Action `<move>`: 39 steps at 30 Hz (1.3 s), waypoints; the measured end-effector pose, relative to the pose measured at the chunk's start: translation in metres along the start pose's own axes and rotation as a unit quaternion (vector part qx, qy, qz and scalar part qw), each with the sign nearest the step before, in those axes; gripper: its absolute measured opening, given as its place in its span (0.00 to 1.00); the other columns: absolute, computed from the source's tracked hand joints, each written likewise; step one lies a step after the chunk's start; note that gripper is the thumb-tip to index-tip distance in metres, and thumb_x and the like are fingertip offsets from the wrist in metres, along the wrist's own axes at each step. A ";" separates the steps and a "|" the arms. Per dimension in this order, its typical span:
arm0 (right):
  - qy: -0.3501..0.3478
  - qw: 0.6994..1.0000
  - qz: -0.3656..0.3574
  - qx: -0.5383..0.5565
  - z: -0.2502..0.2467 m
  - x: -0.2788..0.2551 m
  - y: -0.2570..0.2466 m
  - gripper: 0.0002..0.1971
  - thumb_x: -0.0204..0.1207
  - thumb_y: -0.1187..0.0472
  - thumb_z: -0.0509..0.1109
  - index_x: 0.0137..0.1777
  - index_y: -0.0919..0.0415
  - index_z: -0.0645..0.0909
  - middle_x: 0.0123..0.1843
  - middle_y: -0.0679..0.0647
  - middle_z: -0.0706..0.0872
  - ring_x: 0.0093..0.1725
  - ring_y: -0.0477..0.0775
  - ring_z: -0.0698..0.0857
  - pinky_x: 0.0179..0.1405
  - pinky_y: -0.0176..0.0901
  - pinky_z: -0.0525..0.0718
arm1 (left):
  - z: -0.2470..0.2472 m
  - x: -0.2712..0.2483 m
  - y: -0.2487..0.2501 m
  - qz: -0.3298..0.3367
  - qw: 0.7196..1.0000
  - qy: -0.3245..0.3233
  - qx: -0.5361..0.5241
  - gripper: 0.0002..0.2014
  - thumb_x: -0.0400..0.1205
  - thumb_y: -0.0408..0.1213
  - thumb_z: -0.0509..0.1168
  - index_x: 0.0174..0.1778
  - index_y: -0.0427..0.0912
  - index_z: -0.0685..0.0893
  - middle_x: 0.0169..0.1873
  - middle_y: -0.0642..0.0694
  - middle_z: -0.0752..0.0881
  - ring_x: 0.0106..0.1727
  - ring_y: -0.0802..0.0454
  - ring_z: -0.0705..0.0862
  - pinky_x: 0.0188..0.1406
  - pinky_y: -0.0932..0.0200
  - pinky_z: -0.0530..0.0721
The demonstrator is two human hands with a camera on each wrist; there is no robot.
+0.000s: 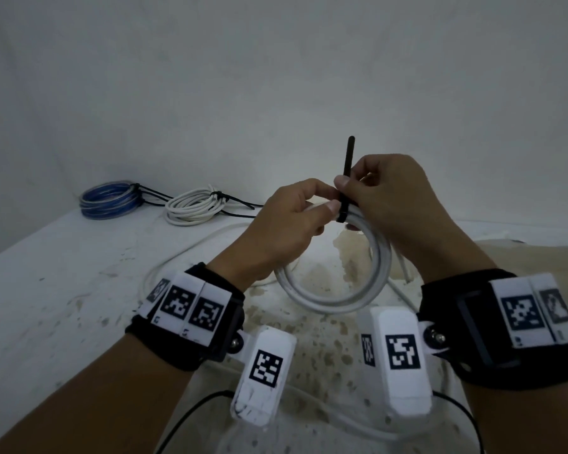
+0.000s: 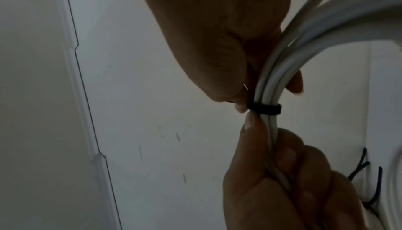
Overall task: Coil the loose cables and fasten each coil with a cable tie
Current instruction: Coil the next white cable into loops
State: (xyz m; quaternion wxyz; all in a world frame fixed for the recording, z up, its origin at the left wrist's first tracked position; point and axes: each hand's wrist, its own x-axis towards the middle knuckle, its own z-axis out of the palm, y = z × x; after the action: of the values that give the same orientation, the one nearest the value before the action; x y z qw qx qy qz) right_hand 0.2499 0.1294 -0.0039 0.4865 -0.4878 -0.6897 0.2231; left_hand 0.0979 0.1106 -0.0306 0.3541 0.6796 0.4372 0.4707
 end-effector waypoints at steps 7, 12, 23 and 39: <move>0.013 0.999 0.017 -0.031 -0.005 0.002 0.003 0.13 0.78 0.57 0.75 0.35 0.64 0.83 0.36 0.59 0.91 0.31 0.60 0.90 0.34 0.56 0.91 | 0.002 -0.003 0.003 0.016 0.999 -0.024 -0.015 0.07 0.88 0.33 0.61 0.53 0.36 0.83 0.14 0.60 0.72 0.14 0.64 0.71 0.16 0.78 0.66; 0.011 0.997 0.058 -0.052 -0.001 0.001 0.003 0.13 0.79 0.57 0.73 0.37 0.64 0.82 0.36 0.58 0.89 0.30 0.61 0.90 0.32 0.58 0.91 | 0.003 -0.003 0.000 0.026 0.999 -0.032 0.011 0.06 0.88 0.34 0.61 0.49 0.38 0.83 0.16 0.61 0.74 0.15 0.65 0.72 0.16 0.77 0.66; -0.040 0.974 0.215 0.061 0.003 -0.002 0.016 0.09 0.78 0.67 0.72 0.43 0.75 0.85 0.35 0.64 0.87 0.18 0.50 0.82 0.18 0.34 0.78 | 0.012 -0.004 -0.015 0.085 0.981 -0.019 0.173 0.05 0.84 0.41 0.66 0.46 0.47 0.86 0.25 0.62 0.80 0.29 0.66 0.77 0.29 0.72 0.68; -0.005 0.987 0.162 0.011 0.024 -0.001 0.031 0.09 0.74 0.66 0.71 0.41 0.74 0.85 0.36 0.65 0.88 0.29 0.57 0.86 0.25 0.42 0.84 | 0.009 0.003 -0.029 0.087 0.975 -0.017 0.203 0.08 0.83 0.43 0.66 0.49 0.44 0.88 0.41 0.52 0.89 0.42 0.57 0.85 0.43 0.57 0.80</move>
State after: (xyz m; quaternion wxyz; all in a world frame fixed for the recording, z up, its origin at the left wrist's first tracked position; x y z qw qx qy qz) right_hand 0.2424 0.1456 -0.0391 0.4455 -0.5867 -0.6016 0.3088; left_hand 0.0993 0.1232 -0.0579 0.1740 0.7806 0.4571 0.3891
